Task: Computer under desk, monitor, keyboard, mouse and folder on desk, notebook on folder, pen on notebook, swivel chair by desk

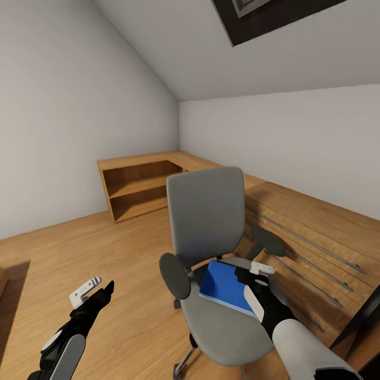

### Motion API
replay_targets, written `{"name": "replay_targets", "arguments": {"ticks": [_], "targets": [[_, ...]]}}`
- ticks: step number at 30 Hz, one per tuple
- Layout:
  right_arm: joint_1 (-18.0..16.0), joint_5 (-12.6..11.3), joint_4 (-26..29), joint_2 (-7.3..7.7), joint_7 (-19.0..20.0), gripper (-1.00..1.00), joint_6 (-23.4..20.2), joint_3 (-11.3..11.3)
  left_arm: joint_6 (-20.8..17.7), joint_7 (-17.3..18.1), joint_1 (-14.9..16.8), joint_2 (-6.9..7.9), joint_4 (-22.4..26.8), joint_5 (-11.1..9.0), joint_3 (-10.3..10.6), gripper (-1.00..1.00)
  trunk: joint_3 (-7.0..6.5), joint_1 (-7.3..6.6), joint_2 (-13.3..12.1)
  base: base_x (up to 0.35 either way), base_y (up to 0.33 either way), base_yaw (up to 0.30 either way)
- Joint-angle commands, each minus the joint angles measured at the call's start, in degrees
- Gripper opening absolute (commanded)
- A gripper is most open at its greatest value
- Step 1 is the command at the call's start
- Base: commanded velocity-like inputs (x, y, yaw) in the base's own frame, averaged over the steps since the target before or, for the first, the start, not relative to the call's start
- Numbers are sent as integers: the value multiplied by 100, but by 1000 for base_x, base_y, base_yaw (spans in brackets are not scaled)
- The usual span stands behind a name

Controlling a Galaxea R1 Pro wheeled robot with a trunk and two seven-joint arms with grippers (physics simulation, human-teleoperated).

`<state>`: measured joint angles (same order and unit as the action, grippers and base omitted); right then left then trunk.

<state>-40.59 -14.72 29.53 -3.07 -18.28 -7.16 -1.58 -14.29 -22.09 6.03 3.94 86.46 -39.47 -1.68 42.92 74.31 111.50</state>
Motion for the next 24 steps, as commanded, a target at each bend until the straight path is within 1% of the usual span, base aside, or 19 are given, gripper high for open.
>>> {"name": "replay_targets", "arguments": {"ticks": [1, 3, 11, 24], "targets": [[-2, -22, 15, 1, -35, 100, 133, -22, -20, -32, 3, 2, 8, -44, 2, 100, 24, 22, 44, 0, 0, 0], [-2, -22, 16, 0, -32, 100, 162, -23, -21, -32, 2, 2, 8, -44, 2, 100, 60, 66, 125, 0, 0, 0], [-2, 9, 18, 3, -23, 100, 295, -26, -21, -32, 3, 2, 6, -48, 2, 100, 60, 66, 125, 0, 0, 0], [-2, 13, 18, 8, -21, 100, 328, -26, -27, -25, -2, 9, -21, -61, 2, 100, 60, 66, 125, 4, 0, 0]]}}
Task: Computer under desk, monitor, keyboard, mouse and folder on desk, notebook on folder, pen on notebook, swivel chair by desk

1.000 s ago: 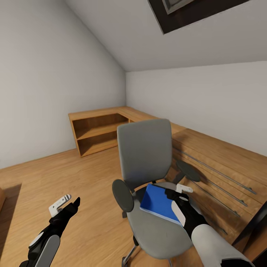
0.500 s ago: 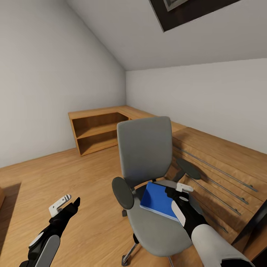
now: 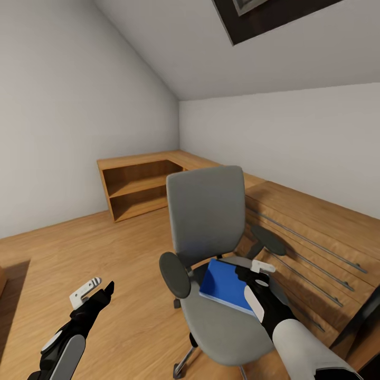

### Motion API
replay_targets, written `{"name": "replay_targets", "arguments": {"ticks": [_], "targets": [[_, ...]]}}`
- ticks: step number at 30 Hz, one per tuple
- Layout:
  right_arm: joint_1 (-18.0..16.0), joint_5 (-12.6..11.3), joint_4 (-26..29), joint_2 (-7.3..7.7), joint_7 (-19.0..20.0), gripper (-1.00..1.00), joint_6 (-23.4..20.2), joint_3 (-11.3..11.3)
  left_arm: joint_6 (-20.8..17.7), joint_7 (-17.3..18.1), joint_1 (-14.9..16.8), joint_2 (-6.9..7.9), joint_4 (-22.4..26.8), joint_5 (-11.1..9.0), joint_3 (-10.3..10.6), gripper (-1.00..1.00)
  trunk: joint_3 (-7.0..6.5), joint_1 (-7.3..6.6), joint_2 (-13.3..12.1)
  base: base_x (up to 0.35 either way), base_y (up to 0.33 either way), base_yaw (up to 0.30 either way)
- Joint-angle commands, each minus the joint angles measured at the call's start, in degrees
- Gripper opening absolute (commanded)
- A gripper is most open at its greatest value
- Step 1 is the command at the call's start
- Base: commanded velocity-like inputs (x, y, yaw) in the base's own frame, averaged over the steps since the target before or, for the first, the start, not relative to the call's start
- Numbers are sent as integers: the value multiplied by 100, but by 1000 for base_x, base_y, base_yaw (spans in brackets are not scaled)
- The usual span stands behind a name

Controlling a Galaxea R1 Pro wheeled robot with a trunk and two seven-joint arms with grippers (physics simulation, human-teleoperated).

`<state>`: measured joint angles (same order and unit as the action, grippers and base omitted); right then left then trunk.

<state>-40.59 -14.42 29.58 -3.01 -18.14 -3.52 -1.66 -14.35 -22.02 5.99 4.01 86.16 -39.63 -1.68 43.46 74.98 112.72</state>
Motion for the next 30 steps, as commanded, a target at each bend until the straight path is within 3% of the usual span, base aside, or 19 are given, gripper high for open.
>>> {"name": "replay_targets", "arguments": {"ticks": [1, 30], "targets": [[-2, -17, 12, 2, -35, 100, -35, -18, -22, -32, 2, 2, 9, -44, 1, 100, 6, 0, 3, 71, 0, 0], [-2, -17, 12, 2, -33, 100, -34, -18, -24, -31, -1, 3, -19, -45, 1, 100, 6, 0, 3, 60, 0, 0]]}}
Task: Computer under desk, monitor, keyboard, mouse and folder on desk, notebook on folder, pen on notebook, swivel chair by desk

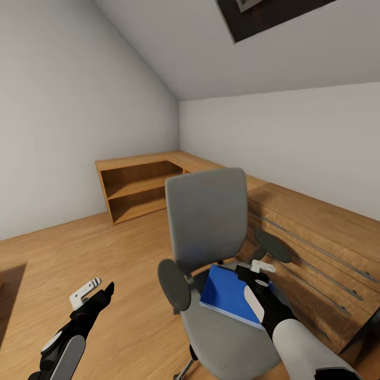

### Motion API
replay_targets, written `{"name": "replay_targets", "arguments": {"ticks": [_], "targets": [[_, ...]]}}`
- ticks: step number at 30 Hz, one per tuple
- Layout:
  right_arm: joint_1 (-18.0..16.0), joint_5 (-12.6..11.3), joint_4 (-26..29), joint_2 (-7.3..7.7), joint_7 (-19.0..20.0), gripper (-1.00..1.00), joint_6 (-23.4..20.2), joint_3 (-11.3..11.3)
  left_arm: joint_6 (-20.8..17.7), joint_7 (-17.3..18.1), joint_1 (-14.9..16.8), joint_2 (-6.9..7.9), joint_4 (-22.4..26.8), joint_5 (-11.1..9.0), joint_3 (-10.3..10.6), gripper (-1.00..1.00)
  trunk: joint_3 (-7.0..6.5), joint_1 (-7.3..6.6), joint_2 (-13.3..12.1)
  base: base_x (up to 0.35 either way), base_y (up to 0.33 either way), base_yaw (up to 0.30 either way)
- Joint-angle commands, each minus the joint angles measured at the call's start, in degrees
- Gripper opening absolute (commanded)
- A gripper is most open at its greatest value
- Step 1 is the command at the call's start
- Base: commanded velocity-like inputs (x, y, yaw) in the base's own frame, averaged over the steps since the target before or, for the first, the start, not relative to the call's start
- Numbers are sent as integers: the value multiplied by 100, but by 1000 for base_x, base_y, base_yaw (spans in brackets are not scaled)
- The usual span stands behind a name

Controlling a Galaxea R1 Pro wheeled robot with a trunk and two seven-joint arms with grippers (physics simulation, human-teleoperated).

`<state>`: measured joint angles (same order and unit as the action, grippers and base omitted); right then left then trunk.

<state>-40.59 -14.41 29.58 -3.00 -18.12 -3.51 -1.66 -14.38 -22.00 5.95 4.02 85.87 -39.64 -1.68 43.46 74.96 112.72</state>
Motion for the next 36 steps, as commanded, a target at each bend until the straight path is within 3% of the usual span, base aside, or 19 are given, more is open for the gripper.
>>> {"name": "replay_targets", "arguments": {"ticks": [1, 23, 36], "targets": [[-2, -18, 12, 1, -35, 100, -36, -18, -21, -32, 3, 2, 9, -44, 1, 100, 6, 2, 3, 238, 0, 0], [-2, -16, 4, 1, -40, 100, -51, -21, -21, -32, 3, 2, 8, -44, 10, 100, 6, 2, 3, 101, 0, 0], [-2, -32, 4, 10, -60, 100, -88, -17, -21, -32, 1, 2, 8, -44, 7, 100, 17, 2, 3, 9, 0, 0]]}}
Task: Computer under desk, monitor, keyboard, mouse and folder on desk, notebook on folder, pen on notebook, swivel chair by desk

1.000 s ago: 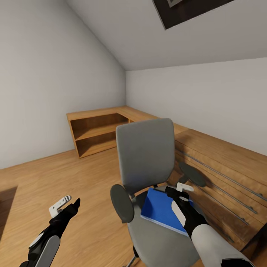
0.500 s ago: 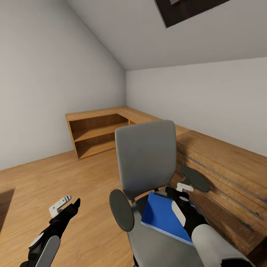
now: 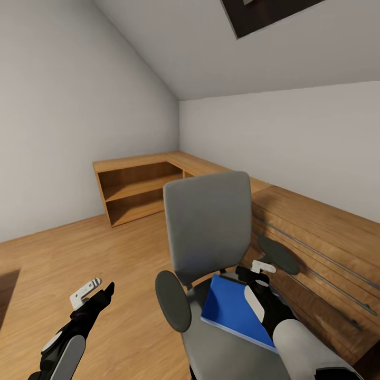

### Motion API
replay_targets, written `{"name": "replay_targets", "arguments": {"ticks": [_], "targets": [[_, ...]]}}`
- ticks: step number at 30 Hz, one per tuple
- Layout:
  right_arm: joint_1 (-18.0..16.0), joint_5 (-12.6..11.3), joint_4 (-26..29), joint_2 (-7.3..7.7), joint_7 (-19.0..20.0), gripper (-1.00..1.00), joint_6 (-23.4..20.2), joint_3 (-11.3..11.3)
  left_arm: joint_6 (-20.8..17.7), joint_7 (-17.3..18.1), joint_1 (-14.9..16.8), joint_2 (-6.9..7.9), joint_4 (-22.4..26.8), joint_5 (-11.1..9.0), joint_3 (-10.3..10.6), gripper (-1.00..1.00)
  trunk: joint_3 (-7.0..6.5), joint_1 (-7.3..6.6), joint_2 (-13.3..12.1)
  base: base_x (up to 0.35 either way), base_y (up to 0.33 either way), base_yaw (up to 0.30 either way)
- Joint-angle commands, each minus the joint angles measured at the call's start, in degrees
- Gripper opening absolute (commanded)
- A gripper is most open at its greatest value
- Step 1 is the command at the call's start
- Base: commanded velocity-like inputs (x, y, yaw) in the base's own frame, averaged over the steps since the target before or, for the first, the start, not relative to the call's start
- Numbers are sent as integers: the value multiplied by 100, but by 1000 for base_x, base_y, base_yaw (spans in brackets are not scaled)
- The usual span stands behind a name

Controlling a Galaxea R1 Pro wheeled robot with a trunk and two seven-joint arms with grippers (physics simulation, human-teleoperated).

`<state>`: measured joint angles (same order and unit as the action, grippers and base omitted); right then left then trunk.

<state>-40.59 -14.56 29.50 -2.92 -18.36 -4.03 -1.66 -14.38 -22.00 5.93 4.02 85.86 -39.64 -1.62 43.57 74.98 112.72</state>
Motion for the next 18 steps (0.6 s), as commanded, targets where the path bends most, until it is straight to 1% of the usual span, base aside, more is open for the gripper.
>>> {"name": "replay_targets", "arguments": {"ticks": [1, 18], "targets": [[-2, -18, 12, 1, -36, 100, -36, -19, -21, -32, -1, 2, 10, -44, 3, 100, 13, -1, 3, 0, 0, 0], [-2, -19, 12, 2, -36, 100, -36, -19, -21, -32, -1, 2, 3, -44, -1, 100, 154, -1, 3, 0, 0, 0]]}}
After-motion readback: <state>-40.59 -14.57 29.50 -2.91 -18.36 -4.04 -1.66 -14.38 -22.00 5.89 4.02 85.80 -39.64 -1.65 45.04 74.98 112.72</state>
